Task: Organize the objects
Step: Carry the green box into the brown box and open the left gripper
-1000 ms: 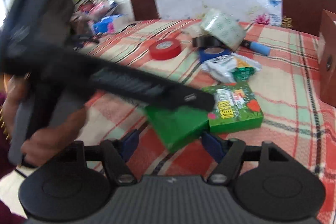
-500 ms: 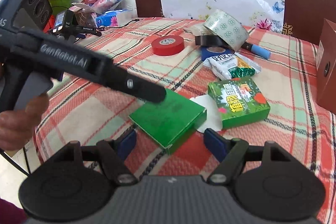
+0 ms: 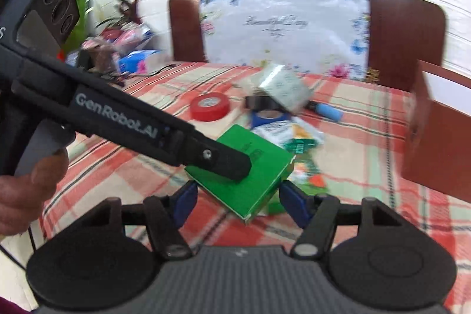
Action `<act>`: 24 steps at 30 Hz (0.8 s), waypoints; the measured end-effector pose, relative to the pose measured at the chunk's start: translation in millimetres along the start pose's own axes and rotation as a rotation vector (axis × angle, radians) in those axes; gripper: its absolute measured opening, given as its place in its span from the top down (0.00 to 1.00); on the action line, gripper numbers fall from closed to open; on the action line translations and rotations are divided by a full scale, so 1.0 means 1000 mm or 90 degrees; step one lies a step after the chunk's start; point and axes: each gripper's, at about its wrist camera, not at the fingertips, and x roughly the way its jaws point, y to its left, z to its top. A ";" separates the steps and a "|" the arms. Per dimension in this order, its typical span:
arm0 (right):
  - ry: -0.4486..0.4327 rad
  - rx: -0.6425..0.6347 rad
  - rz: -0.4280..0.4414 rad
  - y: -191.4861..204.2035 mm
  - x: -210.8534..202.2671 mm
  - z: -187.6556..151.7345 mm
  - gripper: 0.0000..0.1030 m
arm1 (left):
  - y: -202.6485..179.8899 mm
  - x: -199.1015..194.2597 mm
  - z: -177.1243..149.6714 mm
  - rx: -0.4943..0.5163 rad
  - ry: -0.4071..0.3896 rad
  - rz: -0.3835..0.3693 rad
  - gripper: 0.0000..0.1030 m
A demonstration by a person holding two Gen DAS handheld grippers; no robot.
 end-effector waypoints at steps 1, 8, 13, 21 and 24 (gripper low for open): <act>-0.005 0.010 -0.009 -0.007 -0.004 0.000 0.38 | -0.010 0.005 0.004 0.011 0.001 0.000 0.56; -0.036 0.098 -0.080 -0.053 -0.040 -0.011 0.40 | -0.078 0.046 0.031 0.090 0.031 0.000 0.56; -0.062 0.156 -0.119 -0.086 -0.065 -0.018 0.41 | -0.118 0.064 0.045 0.133 0.038 -0.010 0.55; -0.162 0.159 -0.181 -0.142 -0.096 0.015 0.41 | -0.165 0.075 0.103 0.173 -0.039 -0.032 0.51; -0.196 0.153 -0.206 -0.165 -0.093 0.032 0.42 | -0.167 0.091 0.128 0.147 -0.051 -0.046 0.51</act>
